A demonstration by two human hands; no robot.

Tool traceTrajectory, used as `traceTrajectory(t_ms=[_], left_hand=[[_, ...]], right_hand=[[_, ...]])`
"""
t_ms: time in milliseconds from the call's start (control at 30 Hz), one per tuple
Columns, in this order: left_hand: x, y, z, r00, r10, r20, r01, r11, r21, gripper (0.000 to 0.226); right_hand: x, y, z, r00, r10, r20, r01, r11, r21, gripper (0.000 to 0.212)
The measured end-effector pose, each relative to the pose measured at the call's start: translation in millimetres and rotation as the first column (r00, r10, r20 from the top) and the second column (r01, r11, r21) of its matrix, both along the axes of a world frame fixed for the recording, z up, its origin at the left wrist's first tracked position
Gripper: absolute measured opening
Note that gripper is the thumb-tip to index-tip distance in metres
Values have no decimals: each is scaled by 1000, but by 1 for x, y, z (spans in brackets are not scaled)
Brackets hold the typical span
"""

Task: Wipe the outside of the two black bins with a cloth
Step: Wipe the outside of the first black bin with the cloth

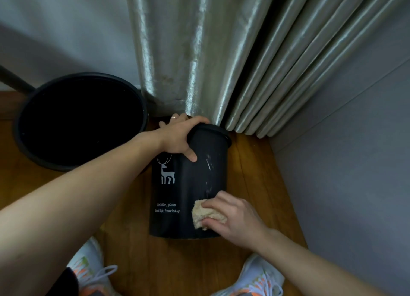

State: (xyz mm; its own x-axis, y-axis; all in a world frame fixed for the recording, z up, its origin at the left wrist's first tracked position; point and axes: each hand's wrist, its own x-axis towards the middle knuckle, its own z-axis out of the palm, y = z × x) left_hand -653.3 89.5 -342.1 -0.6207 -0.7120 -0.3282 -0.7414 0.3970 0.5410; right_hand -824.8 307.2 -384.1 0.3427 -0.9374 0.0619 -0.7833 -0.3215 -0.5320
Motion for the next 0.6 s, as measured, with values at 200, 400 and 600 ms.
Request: traceTrajectory(t_ms=[200,400,600], left_hand=[[11,0,-3,992,39,-124,-38,999,5,100],[17,-2,-9,978,84,-188,-81,996,24,96],[19,-5,-12,985,70,-158,-67,998,21,97]], right_hand=[[5,6,2,997,66,-44,-64,997,40,36],[7,8,5,983,154,-97,-148,987,70,34],[6,-34,13,991,-87,-99,87,996,4,31]])
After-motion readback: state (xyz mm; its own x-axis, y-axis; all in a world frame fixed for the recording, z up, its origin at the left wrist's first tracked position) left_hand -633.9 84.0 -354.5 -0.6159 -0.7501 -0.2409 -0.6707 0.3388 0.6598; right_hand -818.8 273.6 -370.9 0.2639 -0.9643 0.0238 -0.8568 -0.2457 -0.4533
